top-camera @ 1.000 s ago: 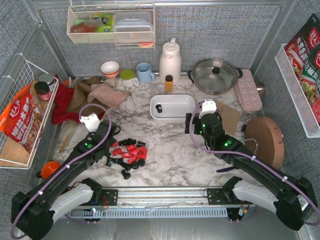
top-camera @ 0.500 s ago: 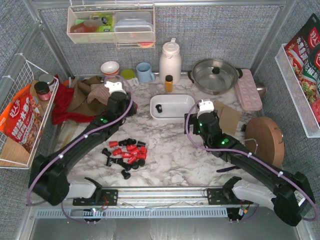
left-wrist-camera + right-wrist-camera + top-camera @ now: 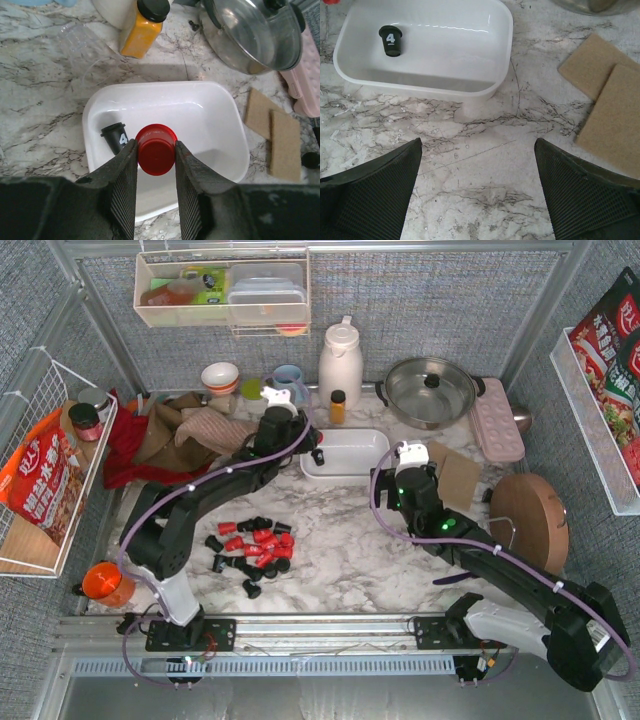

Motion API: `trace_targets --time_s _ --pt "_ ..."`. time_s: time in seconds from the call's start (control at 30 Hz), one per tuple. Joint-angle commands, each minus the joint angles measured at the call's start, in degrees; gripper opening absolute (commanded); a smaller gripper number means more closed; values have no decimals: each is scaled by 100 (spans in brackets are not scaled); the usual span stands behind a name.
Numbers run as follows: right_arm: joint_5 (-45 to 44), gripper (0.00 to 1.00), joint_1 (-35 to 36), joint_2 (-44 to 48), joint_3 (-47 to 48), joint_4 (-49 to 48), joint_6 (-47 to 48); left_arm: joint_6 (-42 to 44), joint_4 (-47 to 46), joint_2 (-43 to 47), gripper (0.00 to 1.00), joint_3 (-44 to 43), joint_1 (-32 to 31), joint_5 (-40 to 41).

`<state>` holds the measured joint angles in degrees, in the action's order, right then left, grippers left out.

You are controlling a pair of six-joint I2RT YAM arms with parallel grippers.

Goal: Mix the coffee capsules in the storage basket

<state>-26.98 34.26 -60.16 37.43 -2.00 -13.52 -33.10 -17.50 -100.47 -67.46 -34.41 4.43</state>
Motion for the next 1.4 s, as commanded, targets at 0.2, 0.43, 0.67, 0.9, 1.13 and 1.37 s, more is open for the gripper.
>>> trace_targets --time_s 0.2,0.43,0.67,0.9,1.13,1.37 --pt "48 99 1 -99 79 -150 -107 -262 757 -458 50 -154 -170 727" --pt "139 99 1 -165 91 -182 -116 -246 525 -316 56 84 -272 909" --pt "1419 99 22 -435 143 -423 9 -173 491 1006 57 954 -617 1730" --pt "2061 96 564 -1030 352 -803 314 -592 1357 2548 58 2341 -759 2036" --pt "1999 90 1606 -2064 921 -1039 162 -1002 2464 4419 59 3588 -775 2420" --pt "1279 85 2449 -2912 1349 -1045 99 -1352 3398 5837 59 4105 -771 2231"
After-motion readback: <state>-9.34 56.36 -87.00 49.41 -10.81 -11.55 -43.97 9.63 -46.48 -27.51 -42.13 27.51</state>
